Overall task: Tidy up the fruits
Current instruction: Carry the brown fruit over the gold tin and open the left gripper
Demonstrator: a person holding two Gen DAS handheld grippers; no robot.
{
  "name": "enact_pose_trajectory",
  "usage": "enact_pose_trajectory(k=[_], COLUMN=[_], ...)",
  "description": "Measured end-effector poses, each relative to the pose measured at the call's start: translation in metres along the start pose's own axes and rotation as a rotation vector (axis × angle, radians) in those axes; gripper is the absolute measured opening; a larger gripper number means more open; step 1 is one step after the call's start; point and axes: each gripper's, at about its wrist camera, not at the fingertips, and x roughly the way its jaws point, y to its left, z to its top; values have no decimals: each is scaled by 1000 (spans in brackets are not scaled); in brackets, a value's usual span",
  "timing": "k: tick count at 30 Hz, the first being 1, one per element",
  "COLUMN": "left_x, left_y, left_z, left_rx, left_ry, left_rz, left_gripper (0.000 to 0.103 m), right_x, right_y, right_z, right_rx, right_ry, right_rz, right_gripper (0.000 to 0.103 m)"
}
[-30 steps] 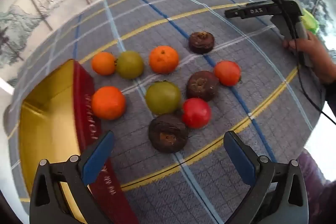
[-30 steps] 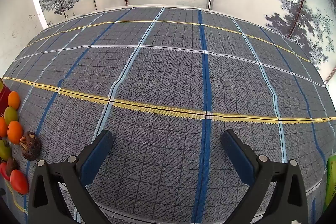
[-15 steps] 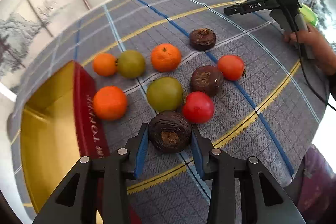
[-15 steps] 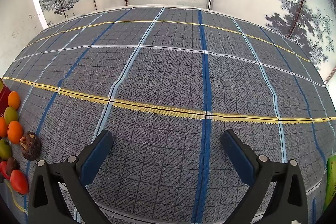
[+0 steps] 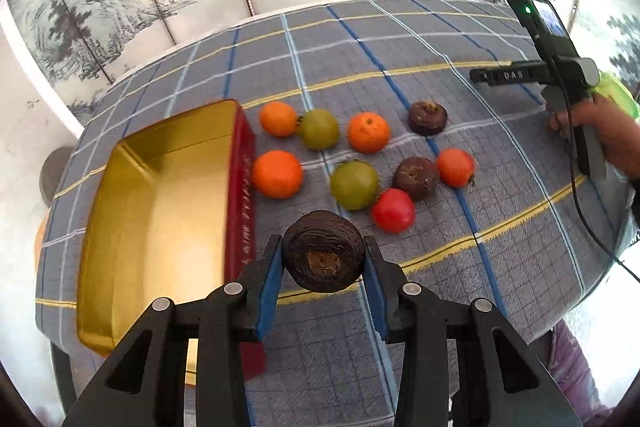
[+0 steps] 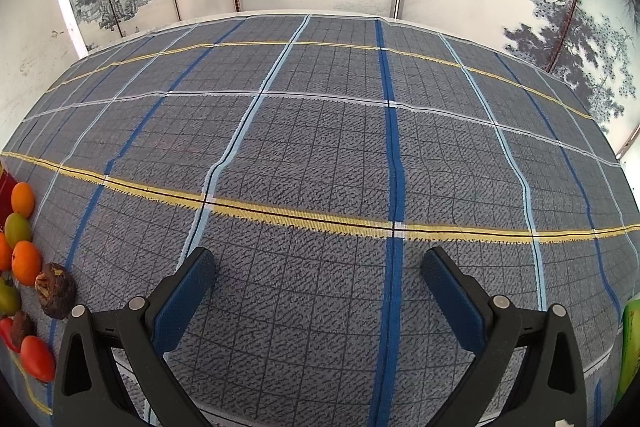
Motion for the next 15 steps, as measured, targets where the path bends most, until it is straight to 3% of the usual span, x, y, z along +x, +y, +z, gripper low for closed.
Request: enact_pose_trajectory(k=[3,4,9,10,13,14,15], left_x=[-51,-54,-133,-112,-137,-120,-128], left_y=[-2,-7,-28,-3,5,26,29], left_z=[-27,7,-28,7,4,27,22], left_rx=[-11,-2,-18,-2,-32,-29,-37], left_ry=[-10,11,6,21,53,65,70], left_rz=[47,55,153,135,84,51,47], left_gripper=[39,39,40,40,40,40,40], right_x=[0,0,0,0,0,0,0], right_y=[1,0,0,0,0,0,0], right_z=[1,1,0,1,1,1,1], right_rx=[0,1,1,1,2,2,2], right_ry=[0,1,3,3,4,5,5], right_rz=[1,2,3,3,3,4,4], right_gripper=[103,103,103,103,103,103,103])
